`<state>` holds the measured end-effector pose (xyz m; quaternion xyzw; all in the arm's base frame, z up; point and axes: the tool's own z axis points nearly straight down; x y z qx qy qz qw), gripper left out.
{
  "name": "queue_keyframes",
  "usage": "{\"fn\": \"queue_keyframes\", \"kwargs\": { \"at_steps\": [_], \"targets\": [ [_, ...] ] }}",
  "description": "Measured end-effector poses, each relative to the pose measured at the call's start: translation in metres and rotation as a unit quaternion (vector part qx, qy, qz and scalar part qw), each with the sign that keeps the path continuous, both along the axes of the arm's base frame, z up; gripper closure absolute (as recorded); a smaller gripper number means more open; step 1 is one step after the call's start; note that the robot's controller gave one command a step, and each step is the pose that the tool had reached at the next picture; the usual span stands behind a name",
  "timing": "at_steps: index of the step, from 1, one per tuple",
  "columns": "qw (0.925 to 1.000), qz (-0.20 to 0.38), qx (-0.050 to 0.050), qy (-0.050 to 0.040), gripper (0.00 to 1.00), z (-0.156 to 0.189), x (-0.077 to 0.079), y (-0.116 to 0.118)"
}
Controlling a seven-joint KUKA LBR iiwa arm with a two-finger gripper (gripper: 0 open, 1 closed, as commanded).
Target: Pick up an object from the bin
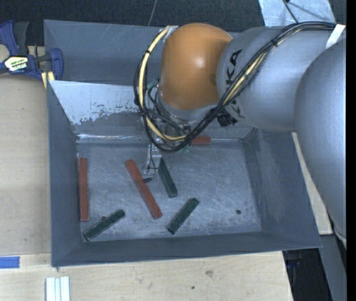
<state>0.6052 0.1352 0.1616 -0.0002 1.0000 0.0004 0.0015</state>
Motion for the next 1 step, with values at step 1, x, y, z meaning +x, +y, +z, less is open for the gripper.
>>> {"fn": "queue_keyframes", "kwargs": {
  "at_steps": [1],
  "targets": [
    [0.9982,-0.06,0.0,0.0005,0.0,-0.0877,-0.0004,-0.0738]
  ]
}}
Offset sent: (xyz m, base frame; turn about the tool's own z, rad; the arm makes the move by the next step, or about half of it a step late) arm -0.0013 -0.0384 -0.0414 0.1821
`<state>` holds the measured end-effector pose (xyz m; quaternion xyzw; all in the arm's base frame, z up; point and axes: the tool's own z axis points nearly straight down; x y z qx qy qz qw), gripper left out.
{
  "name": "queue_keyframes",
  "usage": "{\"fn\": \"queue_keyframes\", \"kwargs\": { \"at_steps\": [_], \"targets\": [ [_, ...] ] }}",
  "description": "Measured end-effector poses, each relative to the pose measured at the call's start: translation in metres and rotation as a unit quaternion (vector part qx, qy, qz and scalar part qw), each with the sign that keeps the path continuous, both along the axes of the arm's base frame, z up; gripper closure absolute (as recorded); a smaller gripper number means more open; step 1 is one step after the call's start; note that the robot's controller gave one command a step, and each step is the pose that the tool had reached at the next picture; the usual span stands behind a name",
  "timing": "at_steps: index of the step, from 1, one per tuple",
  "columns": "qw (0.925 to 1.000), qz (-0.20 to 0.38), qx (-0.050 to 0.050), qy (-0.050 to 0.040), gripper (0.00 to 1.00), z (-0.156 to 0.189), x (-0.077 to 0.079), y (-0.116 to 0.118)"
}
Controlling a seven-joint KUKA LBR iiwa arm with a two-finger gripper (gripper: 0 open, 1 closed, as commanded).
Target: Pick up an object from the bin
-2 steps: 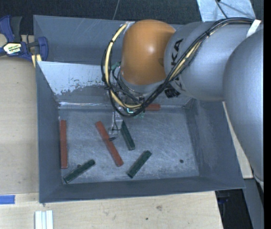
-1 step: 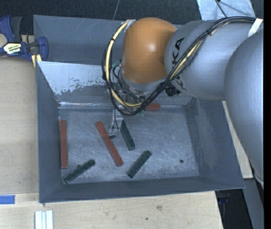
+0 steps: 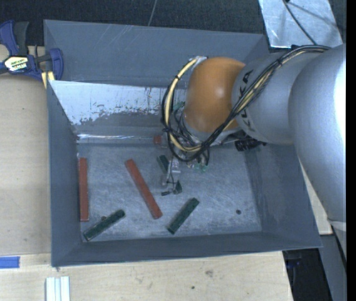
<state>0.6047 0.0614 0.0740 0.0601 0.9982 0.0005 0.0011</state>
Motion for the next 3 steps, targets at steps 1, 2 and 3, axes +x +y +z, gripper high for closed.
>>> {"fn": "queue_keyframes", "kwargs": {
  "at_steps": [1,2,3],
  "targets": [
    [0.9999,-0.001,0.003,-0.0109,0.0,-0.015,0.007,-0.011],
    [0.9999,-0.016,-0.001,-0.0038,1.0,-0.002,-0.001,-0.07],
    [0.9999,-0.016,0.0,-0.0038,1.0,-0.002,-0.001,-0.07]
  ]
}}
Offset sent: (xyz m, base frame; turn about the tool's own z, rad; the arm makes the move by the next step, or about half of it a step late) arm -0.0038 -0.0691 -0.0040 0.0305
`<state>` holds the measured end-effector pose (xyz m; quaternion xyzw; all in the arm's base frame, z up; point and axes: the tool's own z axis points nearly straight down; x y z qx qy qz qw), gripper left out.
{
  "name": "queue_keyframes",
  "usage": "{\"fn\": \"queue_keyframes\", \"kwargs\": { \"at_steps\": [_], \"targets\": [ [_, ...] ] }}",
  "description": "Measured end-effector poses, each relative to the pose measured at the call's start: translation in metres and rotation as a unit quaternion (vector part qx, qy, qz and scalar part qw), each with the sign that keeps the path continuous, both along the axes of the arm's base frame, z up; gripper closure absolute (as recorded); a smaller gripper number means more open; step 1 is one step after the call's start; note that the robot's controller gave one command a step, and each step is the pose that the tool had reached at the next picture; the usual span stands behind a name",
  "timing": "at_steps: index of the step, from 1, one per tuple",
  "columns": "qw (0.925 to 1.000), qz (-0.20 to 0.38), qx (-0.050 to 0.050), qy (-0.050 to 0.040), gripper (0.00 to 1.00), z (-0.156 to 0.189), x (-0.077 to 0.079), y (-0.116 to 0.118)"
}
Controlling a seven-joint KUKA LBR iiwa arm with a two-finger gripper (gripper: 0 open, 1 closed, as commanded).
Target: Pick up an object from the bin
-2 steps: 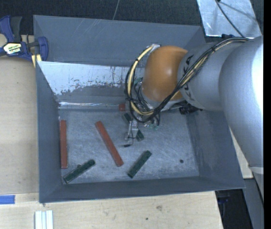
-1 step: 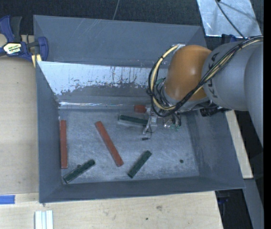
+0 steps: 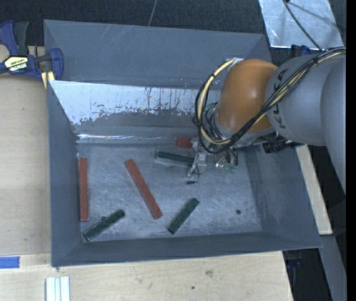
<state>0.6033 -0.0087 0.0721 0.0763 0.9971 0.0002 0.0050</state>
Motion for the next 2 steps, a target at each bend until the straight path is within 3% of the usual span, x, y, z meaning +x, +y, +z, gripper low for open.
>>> {"fn": "queue_keyframes", "kwargs": {
  "at_steps": [1,2],
  "targets": [
    [0.9994,-0.036,0.0,0.0034,1.0,0.1043,0.0245,0.0244],
    [0.9994,-0.036,0.0,0.0034,1.0,0.1043,0.0245,0.0242]
  ]
}}
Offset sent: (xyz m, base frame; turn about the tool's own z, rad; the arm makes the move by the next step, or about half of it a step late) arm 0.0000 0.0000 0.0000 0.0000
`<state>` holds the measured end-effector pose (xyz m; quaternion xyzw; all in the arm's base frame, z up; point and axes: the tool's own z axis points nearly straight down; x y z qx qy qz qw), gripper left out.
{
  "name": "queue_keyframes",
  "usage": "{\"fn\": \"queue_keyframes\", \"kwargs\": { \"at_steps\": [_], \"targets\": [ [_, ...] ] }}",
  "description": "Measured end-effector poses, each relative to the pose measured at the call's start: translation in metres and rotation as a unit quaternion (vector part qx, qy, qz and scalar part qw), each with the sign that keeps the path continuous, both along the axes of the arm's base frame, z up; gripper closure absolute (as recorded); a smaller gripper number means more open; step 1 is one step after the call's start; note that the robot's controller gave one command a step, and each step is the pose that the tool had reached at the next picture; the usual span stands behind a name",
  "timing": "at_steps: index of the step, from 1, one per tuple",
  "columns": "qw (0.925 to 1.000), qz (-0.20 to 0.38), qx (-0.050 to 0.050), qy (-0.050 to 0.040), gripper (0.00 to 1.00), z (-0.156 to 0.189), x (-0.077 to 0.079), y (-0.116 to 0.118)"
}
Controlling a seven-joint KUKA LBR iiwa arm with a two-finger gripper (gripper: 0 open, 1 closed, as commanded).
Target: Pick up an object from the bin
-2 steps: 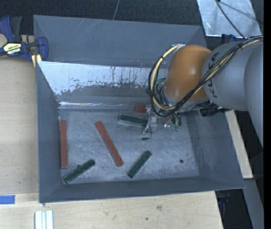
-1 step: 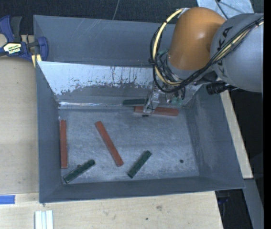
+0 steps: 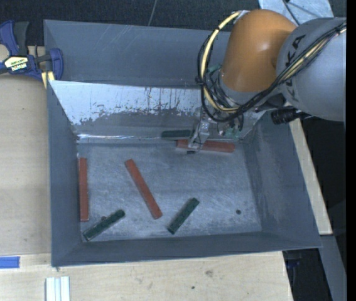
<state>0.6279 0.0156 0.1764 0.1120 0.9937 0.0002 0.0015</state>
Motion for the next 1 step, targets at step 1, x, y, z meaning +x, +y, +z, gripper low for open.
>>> {"fn": "queue_keyframes", "kwargs": {
  "at_steps": [1],
  "targets": [
    [0.9997,0.023,-0.001,-0.0002,1.0,0.0364,-0.0093,-0.0266]
  ]
}}
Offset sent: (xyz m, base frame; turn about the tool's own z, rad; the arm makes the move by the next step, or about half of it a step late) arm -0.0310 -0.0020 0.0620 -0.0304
